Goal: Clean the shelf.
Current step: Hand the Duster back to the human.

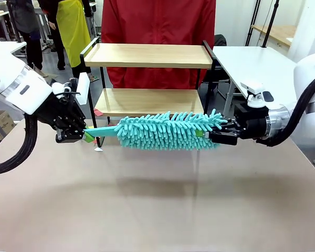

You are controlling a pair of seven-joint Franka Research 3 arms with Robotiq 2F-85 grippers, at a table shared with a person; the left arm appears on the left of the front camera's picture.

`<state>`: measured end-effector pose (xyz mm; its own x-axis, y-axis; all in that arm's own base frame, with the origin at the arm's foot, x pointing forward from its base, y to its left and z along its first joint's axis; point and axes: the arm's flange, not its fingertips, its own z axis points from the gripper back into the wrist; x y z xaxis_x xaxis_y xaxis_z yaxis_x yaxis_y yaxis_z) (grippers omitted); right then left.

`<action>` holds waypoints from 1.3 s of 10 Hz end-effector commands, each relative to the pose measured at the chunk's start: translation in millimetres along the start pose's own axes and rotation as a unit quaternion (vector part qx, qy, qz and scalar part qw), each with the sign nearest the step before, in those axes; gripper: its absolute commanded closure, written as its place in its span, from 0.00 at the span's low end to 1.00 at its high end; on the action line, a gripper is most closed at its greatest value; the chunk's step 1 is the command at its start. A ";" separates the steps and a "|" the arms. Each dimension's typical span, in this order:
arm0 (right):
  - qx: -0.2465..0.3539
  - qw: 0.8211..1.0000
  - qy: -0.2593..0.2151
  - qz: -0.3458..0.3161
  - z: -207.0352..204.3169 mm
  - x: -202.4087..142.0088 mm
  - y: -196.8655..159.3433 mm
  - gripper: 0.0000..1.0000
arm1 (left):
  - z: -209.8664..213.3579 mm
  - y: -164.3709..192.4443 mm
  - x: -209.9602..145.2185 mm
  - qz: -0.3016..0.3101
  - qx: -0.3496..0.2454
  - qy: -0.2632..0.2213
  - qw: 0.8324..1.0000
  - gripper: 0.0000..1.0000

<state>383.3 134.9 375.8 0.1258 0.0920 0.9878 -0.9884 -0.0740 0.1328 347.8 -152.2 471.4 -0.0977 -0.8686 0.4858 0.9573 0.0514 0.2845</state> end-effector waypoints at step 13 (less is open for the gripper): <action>-0.013 1.000 0.006 -0.007 1.9 -0.2 0.0 1.00 | 103.1 -0.6 -167.9 0.114 0.085 -0.270 0.952 0.00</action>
<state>384.0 131.8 371.3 0.1326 0.1055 0.9855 -0.9888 -0.0547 0.1389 346.5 54.8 489.0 -0.0377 -0.4669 0.8835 0.9149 0.3395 0.2185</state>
